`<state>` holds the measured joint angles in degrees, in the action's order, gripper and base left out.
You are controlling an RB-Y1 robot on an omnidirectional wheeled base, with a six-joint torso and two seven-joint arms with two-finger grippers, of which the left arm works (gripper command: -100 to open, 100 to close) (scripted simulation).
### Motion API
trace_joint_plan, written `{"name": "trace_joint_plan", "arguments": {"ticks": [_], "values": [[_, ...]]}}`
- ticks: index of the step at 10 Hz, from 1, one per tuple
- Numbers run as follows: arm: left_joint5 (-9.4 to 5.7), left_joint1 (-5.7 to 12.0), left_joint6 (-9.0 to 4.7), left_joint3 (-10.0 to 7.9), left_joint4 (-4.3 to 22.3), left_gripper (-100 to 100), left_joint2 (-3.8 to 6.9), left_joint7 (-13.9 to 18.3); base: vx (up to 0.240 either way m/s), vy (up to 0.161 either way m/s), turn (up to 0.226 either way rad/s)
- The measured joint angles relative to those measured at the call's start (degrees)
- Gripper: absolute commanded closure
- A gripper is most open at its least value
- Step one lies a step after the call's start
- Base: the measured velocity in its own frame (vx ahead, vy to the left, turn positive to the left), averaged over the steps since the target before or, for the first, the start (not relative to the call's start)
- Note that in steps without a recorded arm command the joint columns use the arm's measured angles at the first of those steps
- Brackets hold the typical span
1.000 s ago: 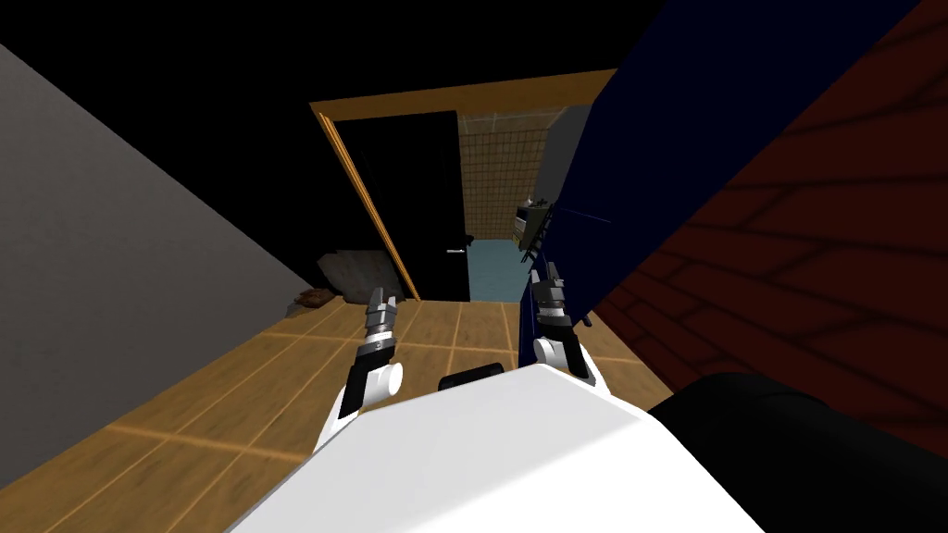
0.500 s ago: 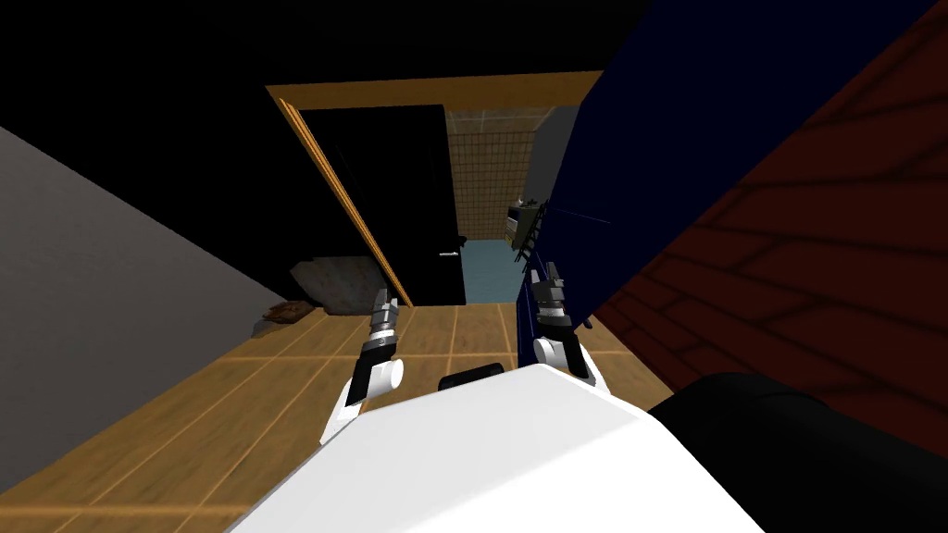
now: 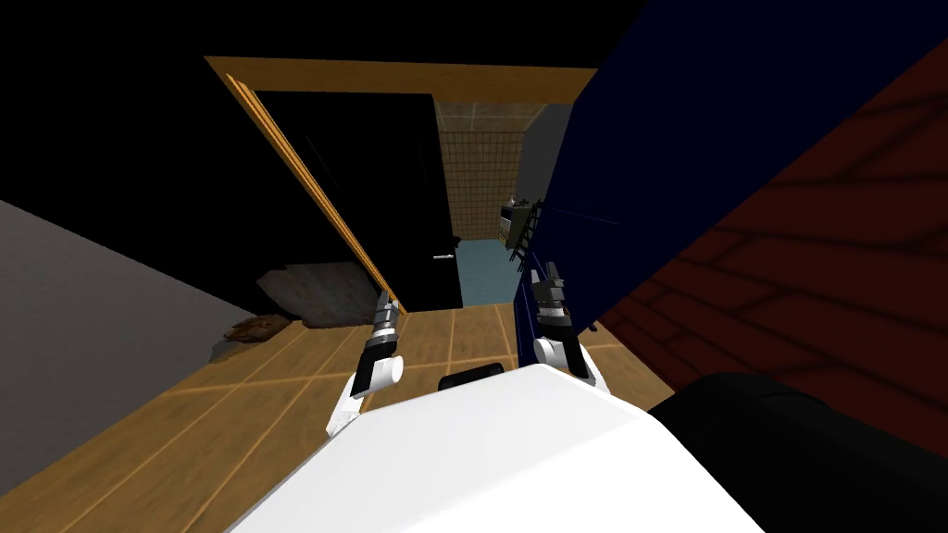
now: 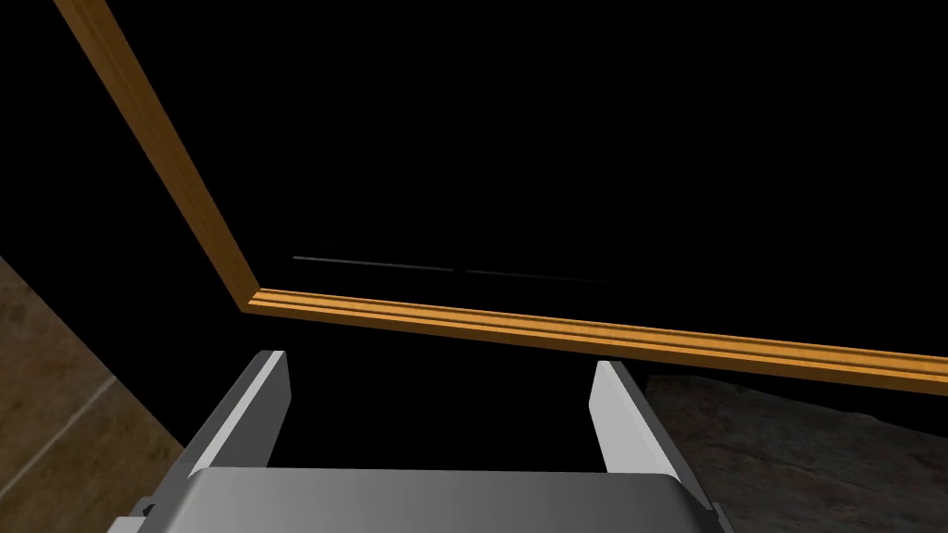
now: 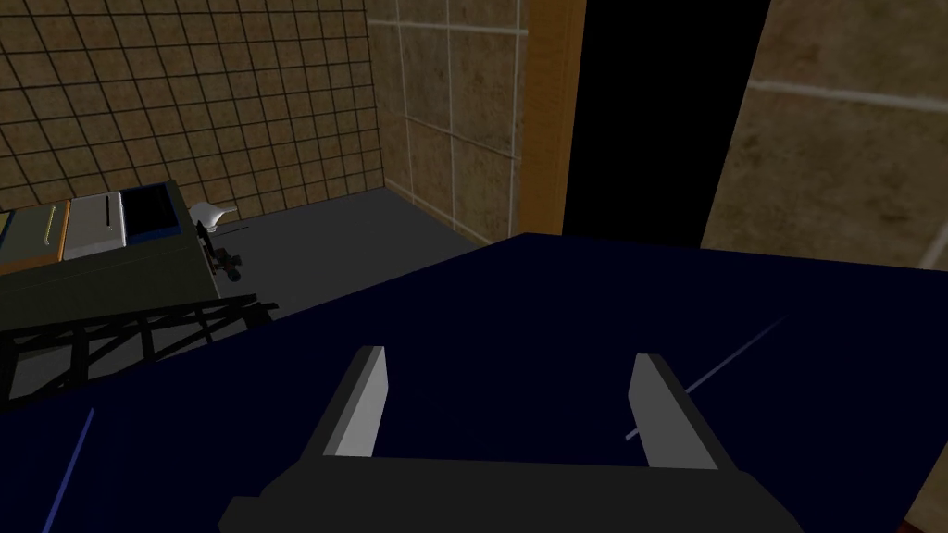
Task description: Pull the door open
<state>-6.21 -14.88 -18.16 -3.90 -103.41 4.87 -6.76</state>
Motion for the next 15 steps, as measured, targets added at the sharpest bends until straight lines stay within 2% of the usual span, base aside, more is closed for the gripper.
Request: {"name": "trace_joint_plan", "arguments": {"ticks": [2,3,7,9,15], "values": [[0.09,1.19,0.51,-0.49,1.8,-100,-0.2,-0.1,0.103,0.032,-0.13],[-0.02,1.87,0.58,-0.88,3.1,-100,0.05,0.0,0.095,0.04,-0.139],[-0.02,4.5,0.45,-2.03,8.2,-100,-0.06,0.0,0.092,0.037,-0.138],[-0.02,5.58,0.98,-2.61,9.9,-100,-0.28,0.1,0.089,0.025,-0.121],[-0.17,9.98,1.23,-4.63,17.9,-100,-0.73,0.2,0.115,0.039,-0.139]]}}
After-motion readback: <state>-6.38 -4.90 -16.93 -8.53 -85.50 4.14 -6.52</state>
